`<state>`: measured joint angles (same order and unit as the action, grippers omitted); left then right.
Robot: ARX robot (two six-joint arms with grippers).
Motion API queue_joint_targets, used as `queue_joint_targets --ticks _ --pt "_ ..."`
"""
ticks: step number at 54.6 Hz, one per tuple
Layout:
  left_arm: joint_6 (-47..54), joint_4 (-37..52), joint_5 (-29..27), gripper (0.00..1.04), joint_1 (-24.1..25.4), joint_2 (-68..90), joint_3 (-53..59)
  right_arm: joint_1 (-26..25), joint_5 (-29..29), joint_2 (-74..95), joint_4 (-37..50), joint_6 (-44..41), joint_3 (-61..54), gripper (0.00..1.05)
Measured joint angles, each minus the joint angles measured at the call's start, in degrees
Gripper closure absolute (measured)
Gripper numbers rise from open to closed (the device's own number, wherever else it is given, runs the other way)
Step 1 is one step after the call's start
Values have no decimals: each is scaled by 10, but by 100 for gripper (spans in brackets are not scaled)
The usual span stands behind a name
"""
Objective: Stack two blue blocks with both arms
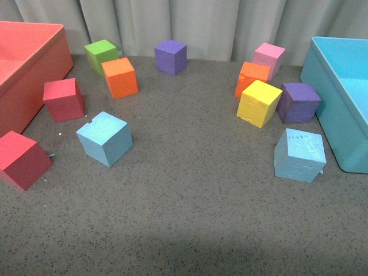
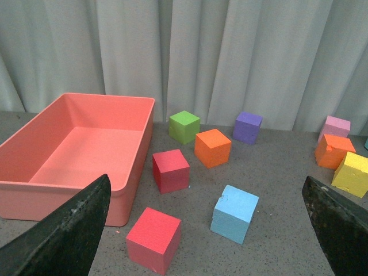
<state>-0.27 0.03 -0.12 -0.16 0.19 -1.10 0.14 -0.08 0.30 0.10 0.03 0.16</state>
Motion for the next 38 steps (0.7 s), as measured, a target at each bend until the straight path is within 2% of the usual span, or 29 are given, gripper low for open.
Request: queue_joint_targets --ticks 38 --pt "0 0 0 7 0 0 0 0 0 0 0 0 0 9"
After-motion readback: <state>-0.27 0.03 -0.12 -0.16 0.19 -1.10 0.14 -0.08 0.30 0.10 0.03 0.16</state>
